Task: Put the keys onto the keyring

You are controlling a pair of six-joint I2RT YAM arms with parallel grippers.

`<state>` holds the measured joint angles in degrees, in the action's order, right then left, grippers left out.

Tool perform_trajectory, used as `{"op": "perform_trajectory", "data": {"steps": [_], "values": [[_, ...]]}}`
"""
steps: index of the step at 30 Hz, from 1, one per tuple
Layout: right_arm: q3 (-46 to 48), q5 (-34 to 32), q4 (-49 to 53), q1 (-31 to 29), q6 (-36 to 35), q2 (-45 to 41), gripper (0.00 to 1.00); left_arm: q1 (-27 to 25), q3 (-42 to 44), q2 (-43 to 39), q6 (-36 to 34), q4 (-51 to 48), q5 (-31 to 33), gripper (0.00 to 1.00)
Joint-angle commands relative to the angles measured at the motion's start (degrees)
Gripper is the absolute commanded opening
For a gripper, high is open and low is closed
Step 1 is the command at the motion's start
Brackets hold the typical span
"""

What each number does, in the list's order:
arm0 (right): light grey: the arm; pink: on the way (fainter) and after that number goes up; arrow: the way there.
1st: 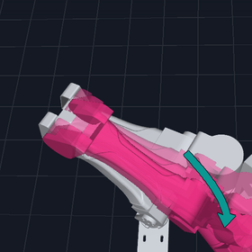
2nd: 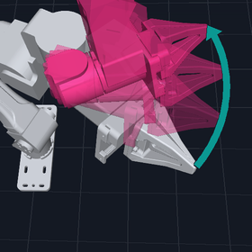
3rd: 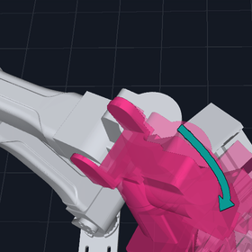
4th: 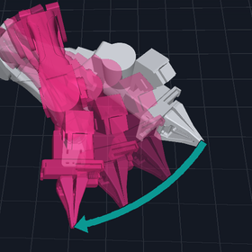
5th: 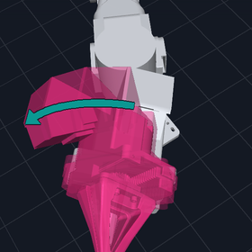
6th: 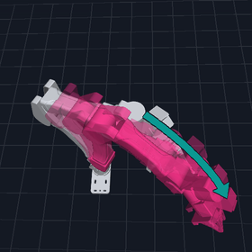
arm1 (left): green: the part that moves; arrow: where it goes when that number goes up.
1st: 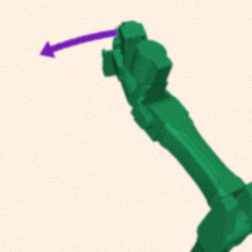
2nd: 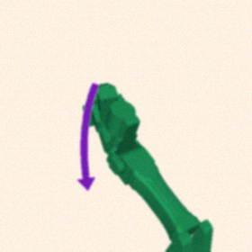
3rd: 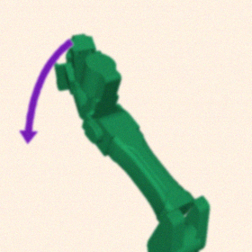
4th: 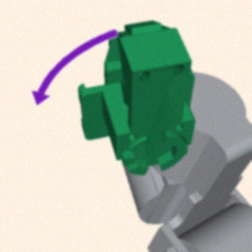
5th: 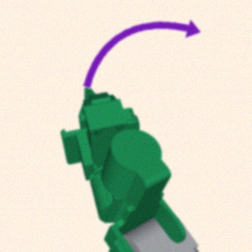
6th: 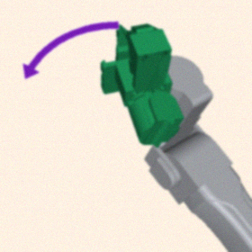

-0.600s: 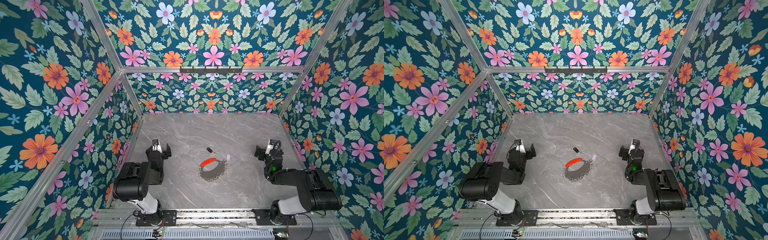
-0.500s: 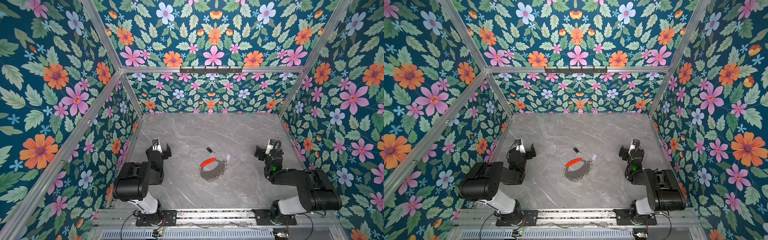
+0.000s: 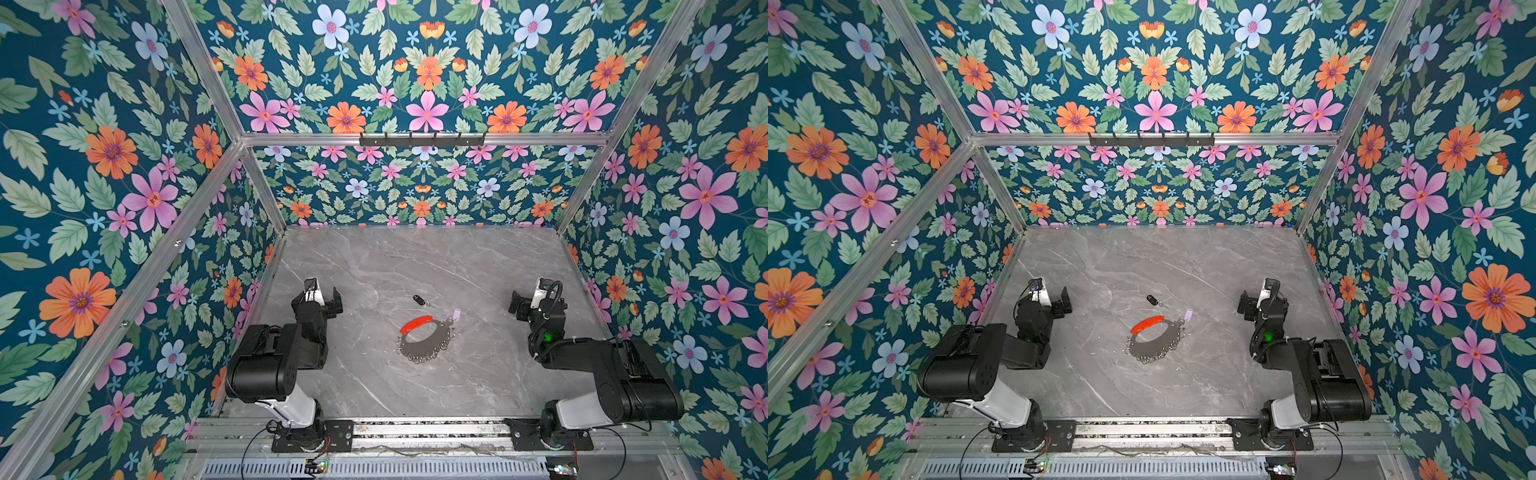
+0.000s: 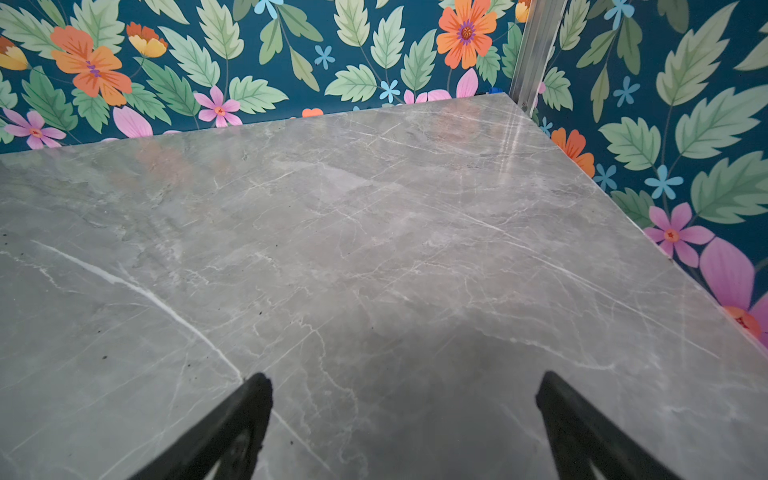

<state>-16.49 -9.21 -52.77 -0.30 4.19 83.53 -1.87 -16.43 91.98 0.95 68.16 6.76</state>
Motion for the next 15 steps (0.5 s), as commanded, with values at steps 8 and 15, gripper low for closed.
{"op": "perform_trajectory", "data": {"steps": [8, 15], "values": [[-0.09, -0.02, -2.33, -0.04, -0.52, 0.08, 0.99, 0.02, -0.1, -0.04, -0.69, 1.89, 0.35, 1.0], [0.09, -0.06, -2.65, -0.02, -0.68, -0.01, 0.99, 0.02, -0.18, 0.03, -0.64, 1.81, 0.34, 1.0]]}}
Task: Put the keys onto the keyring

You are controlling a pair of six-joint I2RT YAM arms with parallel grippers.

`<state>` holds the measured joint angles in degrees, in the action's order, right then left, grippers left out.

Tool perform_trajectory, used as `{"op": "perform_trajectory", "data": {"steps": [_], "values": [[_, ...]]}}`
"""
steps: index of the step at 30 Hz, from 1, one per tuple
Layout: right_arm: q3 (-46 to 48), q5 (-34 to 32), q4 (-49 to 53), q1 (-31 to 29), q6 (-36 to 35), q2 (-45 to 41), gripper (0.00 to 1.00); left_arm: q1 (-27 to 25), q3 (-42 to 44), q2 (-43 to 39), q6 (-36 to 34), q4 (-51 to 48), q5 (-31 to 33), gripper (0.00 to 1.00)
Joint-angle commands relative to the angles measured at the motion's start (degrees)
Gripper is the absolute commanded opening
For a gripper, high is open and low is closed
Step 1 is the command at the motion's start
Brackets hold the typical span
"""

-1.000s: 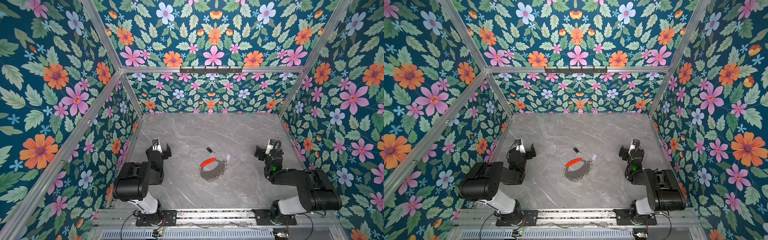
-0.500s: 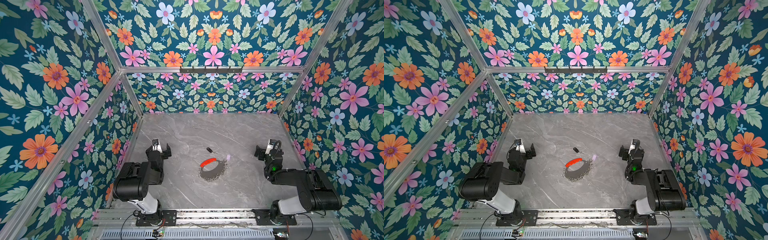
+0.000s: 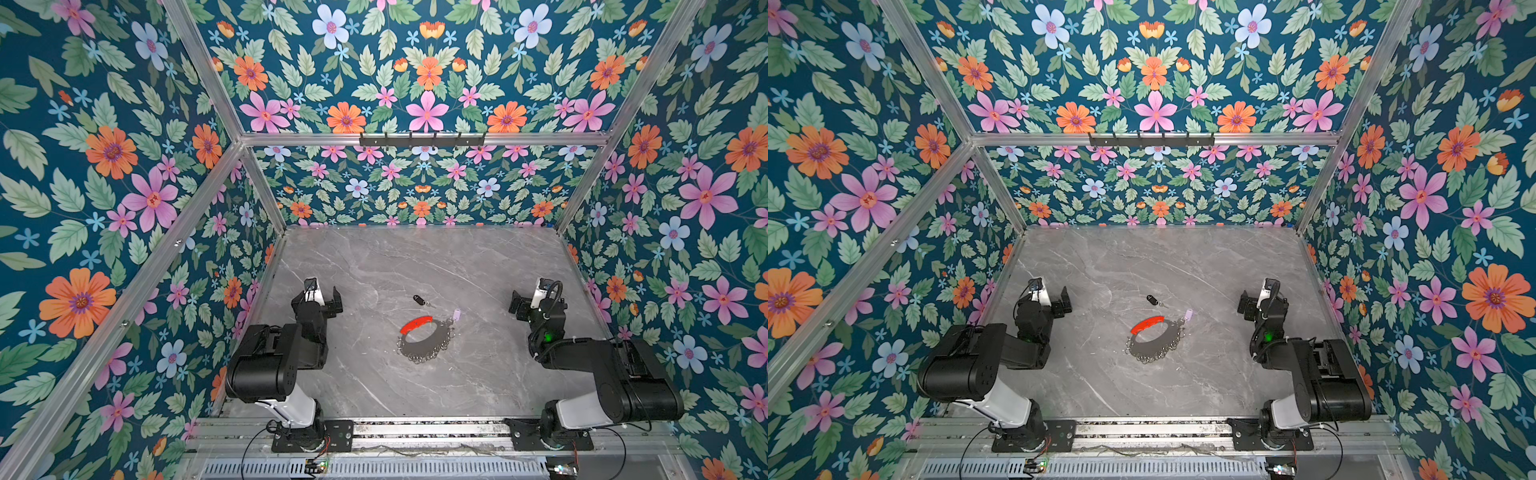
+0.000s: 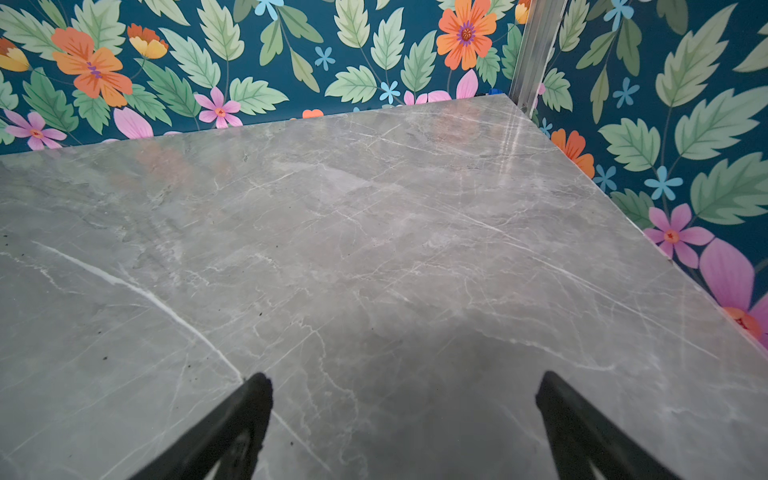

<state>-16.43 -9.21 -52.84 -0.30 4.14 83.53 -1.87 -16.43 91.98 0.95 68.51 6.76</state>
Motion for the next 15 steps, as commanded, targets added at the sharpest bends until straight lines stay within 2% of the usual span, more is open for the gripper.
{"op": "perform_trajectory", "data": {"steps": [1, 3, 4, 5, 6, 8, 9, 11, 13, 14, 15], "values": [[0.29, -1.38, -3.15, -0.32, -0.77, -0.06, 0.99, 0.02, -0.17, 0.03, -0.68, 1.44, 0.35, 1.0], [0.75, -6.26, -2.07, -2.12, -0.62, -1.96, 0.99, 0.02, -0.14, -0.03, -0.69, 1.45, 0.34, 1.0], [1.46, -5.97, -3.31, -2.16, -1.26, -2.79, 0.99, 0.02, -0.11, 0.03, -0.64, 1.41, 0.35, 1.0], [1.71, -10.14, -3.68, -3.79, -2.17, -3.9, 0.99, 0.02, -0.16, -0.05, -0.65, 1.45, 0.35, 1.0], [1.04, -15.23, -1.1, -6.74, -4.03, -6.11, 0.99, 0.02, -0.08, -0.14, -0.69, 1.78, 0.61, 1.0], [-1.66, -17.47, 6.5, -10.13, -7.38, -11.67, 0.99, -0.48, -1.33, -3.15, -0.91, -2.64, 3.59, 1.0], [-4.57, -17.06, 14.27, -11.02, -6.78, -14.92, 0.99, -0.9, -3.19, -6.18, -0.88, -9.42, 4.83, 1.0], [-11.96, -16.55, 30.74, -11.09, -0.21, -19.52, 0.99, -1.36, -10.0, -11.28, 2.63, -25.8, 7.76, 1.0], [-21.13, -20.63, 50.27, -10.98, 11.66, -21.02, 0.99, -2.0, -18.29, -13.91, 7.33, -41.88, 8.85, 1.0], [-24.57, -20.58, 58.55, -10.99, 16.12, -21.2, 0.99, -2.52, -21.48, -14.51, 9.68, -48.26, 9.58, 1.0], [-26.28, -21.21, 61.83, -10.96, 18.14, -21.13, 0.99, -3.1, -24.91, -15.19, 13.2, -55.13, 10.78, 1.0]]}}
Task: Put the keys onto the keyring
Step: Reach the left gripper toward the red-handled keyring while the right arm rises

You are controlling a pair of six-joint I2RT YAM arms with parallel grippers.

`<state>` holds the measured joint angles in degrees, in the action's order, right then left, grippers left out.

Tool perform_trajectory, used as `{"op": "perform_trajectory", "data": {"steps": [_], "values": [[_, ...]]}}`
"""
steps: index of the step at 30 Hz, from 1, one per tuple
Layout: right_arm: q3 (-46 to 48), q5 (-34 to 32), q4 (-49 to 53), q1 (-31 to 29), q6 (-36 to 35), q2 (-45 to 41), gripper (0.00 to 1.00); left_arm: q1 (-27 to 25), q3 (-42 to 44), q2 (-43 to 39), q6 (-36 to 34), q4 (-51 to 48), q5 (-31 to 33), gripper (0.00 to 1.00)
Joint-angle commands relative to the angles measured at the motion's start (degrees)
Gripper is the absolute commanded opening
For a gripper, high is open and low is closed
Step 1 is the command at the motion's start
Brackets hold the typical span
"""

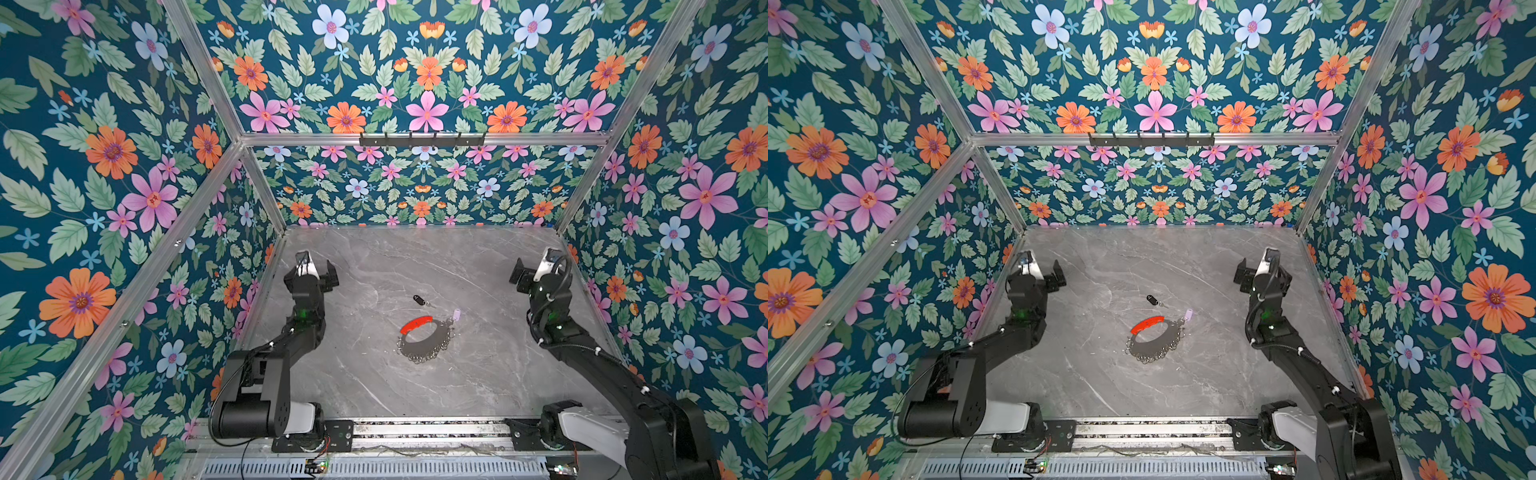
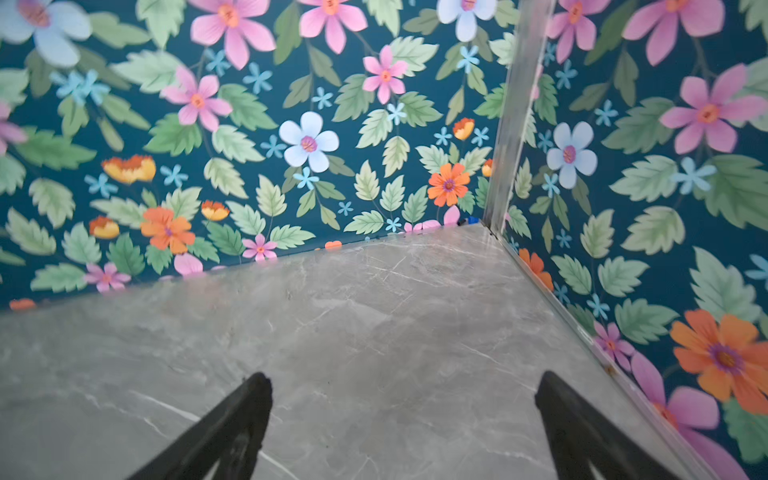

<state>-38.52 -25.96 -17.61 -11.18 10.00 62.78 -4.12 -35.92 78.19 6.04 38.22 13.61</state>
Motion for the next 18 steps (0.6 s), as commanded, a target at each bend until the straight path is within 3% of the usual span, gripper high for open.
{"op": "perform_trajectory", "data": {"steps": [1, 3, 6, 9, 11, 15, 16, 18], "values": [[-4.11, -4.64, 26.47, -0.05, 13.85, -0.51, 0.99, -1.06, -8.47, -2.09, 11.8, -31.14, 4.25, 1.0], [-3.06, -4.77, 26.5, -0.07, 18.71, -1.61, 0.99, -1.24, -10.56, -4.63, 14.27, -36.08, 2.27, 1.0], [-1.5, 0.96, 24.9, -0.09, 19.31, -4.2, 0.99, -1.24, -7.51, -11.8, 13.42, -34.34, -4.25, 1.0], [-1.36, 6.02, 26.04, -0.11, 19.79, -5.52, 0.99, -1.15, -4.74, -16.06, 18.57, -33.82, -2.84, 1.0], [-1.38, 8.07, 28.32, -0.07, 19.91, -5.74, 0.99, -1.07, -4.78, -16.74, 19.87, -33.86, -5.85, 1.0], [-0.02, 10.63, 32.02, -0.08, 19.07, -6.16, 0.99, -1.48, -7.75, -16.72, 21.69, -35.48, -17.23, 1.0], [1.06, 11.11, 31.63, -0.11, 18.72, -6.26, 0.99, -2.56, -6.17, -17.43, 22.45, -32.17, -20.65, 1.0], [3.3, 11.6, 29.64, -0.07, 18.66, -6.45, 0.99, -7.73, -2.9, -18.82, 22.9, -26.39, -19.85, 0.98]]}}
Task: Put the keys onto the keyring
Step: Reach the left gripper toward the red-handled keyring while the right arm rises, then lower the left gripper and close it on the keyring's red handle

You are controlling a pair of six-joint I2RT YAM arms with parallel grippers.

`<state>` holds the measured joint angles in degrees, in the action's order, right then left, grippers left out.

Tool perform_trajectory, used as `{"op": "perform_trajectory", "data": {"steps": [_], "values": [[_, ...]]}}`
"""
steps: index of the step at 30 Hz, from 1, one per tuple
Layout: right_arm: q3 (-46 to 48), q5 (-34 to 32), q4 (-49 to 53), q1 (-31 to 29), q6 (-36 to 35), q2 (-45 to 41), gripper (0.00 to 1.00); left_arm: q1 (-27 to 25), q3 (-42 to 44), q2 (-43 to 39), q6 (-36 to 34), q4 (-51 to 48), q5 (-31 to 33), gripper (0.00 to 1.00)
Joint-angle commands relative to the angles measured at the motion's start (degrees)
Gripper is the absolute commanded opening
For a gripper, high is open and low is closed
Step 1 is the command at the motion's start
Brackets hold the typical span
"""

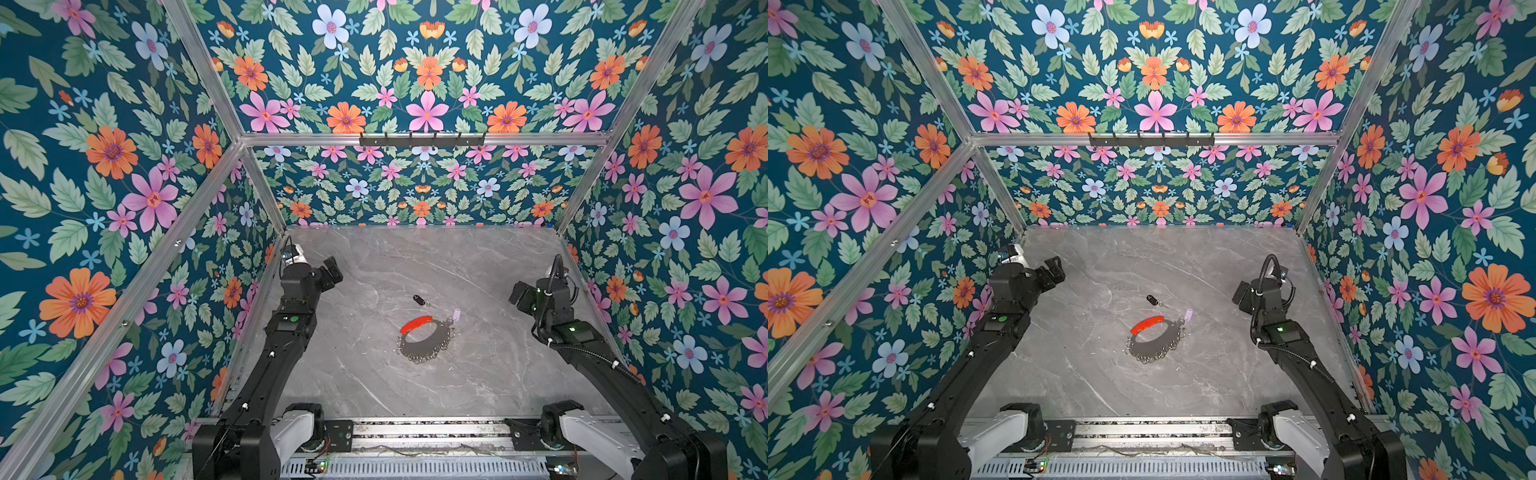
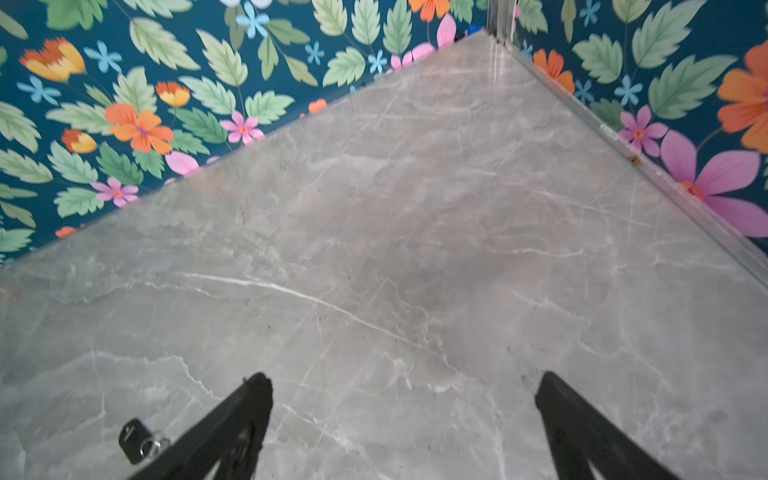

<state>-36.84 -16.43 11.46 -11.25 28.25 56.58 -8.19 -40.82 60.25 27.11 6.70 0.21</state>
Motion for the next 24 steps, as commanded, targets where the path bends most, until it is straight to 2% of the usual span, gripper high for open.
{"op": "perform_trajectory", "data": {"steps": [1, 4, 9, 14, 16, 19, 24], "values": [[2.99, 2.5, -1.45, 0.0, 0.43, -0.3, 0.98, -7.69, 2.53, -0.88, 0.29, 6.02, -3.57, 0.98], [6.93, 2.58, -7.77, -0.01, 0.99, -0.42, 0.95, -17.75, 1.03, 1.85, -4.52, 4.81, 2.5, 0.95], [9.24, 3.32, -11.39, 0.0, 4.87, 1.87, 0.92, -27.17, 0.97, 7.82, -8.13, 6.96, 4.29, 0.86], [9.16, 2.3, -10.15, 0.0, 8.71, 3.54, 0.92, -37.37, 5.51, 12.81, -15.01, 19.29, 11.17, 0.79], [9.56, 2.54, -9.86, 0.0, 10.02, 3.37, 0.91, -41.07, 6.53, 15.78, -21.99, 23.83, 10.19, 0.79], [12.16, 1.91, -13.9, 0.0, 10.78, 3.69, 0.9, -45.45, 4.76, 20.17, -34.36, 23.18, 6.1, 0.75], [11.67, 0.95, -14.96, -0.02, 10.67, 6.98, 0.88, -46.54, -0.03, 25.06, -41.83, 17.56, 0.61, 0.63]]}}
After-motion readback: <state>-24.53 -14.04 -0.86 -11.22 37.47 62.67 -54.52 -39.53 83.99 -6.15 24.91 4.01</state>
